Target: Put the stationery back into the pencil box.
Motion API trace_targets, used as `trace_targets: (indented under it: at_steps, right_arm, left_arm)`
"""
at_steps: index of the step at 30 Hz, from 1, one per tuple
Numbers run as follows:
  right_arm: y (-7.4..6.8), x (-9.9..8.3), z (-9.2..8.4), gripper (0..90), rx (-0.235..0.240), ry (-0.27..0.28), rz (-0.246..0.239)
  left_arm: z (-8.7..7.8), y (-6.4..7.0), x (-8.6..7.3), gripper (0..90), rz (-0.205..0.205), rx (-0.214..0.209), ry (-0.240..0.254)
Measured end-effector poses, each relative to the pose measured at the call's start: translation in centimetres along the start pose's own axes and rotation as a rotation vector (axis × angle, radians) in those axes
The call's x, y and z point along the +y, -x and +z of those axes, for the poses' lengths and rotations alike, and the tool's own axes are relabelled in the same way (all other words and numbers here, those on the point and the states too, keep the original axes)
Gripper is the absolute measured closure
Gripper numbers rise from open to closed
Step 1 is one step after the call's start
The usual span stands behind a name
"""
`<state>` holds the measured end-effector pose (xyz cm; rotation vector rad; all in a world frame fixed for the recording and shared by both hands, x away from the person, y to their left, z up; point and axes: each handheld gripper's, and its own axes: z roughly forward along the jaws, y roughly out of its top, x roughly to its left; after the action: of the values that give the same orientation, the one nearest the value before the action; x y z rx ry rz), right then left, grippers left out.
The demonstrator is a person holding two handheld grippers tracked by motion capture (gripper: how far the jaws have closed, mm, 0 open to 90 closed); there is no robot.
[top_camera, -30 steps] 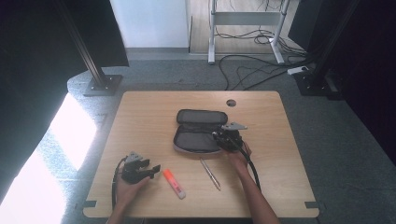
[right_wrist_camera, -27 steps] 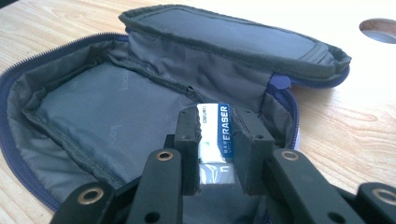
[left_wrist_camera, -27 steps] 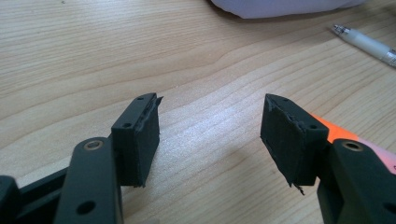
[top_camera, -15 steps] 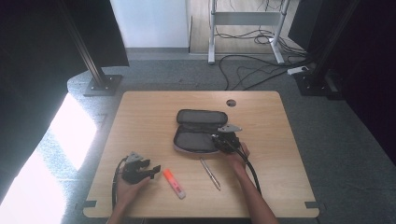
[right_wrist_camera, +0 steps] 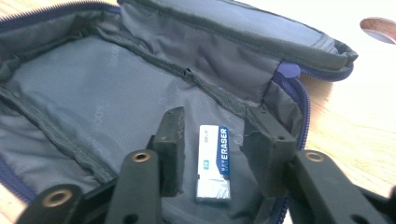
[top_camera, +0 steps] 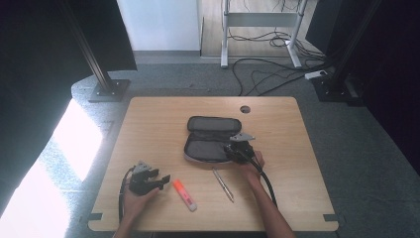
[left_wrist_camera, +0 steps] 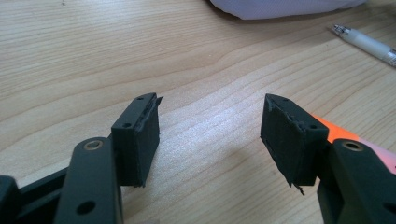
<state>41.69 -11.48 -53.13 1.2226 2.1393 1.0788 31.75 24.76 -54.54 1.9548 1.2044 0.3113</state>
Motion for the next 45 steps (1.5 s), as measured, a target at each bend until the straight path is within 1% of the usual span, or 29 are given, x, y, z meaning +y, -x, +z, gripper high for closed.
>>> trace_targets:
  at_steps: [4,8,11,17,25,29,32,35,41,43,45]
  right_arm:
    - [0.2,0.1,-0.4,52.8,0.023,0.018,0.028]
    - [0.3,0.1,-1.1,50.8,0.048,0.044,0.048]
    - [0.3,-0.1,-1.7,49.9,0.061,0.074,0.043]
    - [0.4,-0.4,-2.7,49.1,0.079,0.093,0.047]
    - [0.3,-0.6,-3.5,48.8,0.09,0.109,0.048]
    - [0.1,-0.9,-3.8,48.8,0.1,0.108,0.045]
    - [0.1,-1.3,-4.3,48.8,0.121,0.11,0.062]
    - [0.2,-1.5,-4.8,48.6,0.128,0.112,0.071]
    - [0.2,-2.2,-5.9,48.7,0.134,0.124,0.066]
    - [0.1,-2.4,-6.1,48.7,0.135,0.12,0.061]
    - [-0.2,-2.5,-6.3,48.6,0.141,0.105,0.061]
  left_arm:
    - [0.0,0.0,0.0,37.8,0.0,0.001,0.002]
    - [0.0,0.0,0.0,37.8,0.001,0.001,0.0]
    - [0.0,0.0,0.0,37.7,-0.001,0.001,-0.002]
    - [0.1,0.0,0.0,37.7,-0.001,0.001,-0.002]
    - [0.0,-0.1,0.0,37.7,-0.004,0.007,0.001]
    - [0.0,-0.1,0.0,37.7,-0.007,0.006,-0.004]
    - [0.0,-0.1,0.0,37.7,-0.007,0.006,-0.003]
    - [0.0,-0.1,0.0,37.6,-0.008,0.006,-0.005]
    - [0.0,-0.1,0.0,37.6,-0.008,0.006,-0.006]
    - [0.0,-0.1,-0.1,37.6,-0.007,0.007,-0.006]
    - [0.0,-0.1,0.0,37.6,-0.008,0.007,-0.006]
